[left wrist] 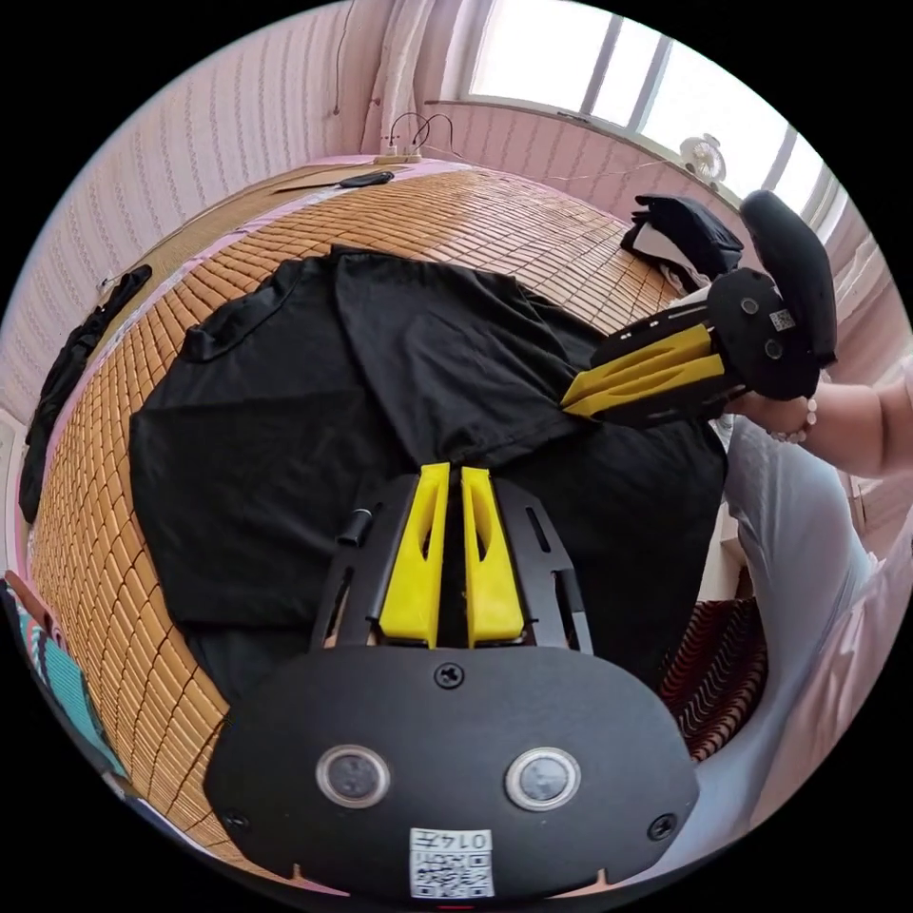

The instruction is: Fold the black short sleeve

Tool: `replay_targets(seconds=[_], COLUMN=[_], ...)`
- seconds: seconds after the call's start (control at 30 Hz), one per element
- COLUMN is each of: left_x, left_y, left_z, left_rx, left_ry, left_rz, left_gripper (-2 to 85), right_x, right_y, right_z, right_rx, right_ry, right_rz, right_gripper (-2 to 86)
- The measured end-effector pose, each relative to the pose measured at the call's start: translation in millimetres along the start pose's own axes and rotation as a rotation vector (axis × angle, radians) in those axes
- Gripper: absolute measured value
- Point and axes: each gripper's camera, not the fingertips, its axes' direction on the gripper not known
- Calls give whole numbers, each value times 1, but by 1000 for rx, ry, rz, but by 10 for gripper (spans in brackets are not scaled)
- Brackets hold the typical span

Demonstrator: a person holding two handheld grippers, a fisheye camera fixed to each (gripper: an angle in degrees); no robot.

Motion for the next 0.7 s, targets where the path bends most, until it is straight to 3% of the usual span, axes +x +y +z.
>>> replay_targets(seconds=[0.37, 0.7], left_x=[0, -13], left_y=[21, 39], left_z=[-3, -10], left_rx=[36, 49], left_ry=[-12, 13], left_rz=[-28, -49], left_gripper=[8, -1], right_x=[-21, -42], right_y=[-6, -5], right_z=[2, 0], right_rx=[30, 46], right_ry=[30, 196], right_rz=[12, -18], right_gripper=[1, 1])
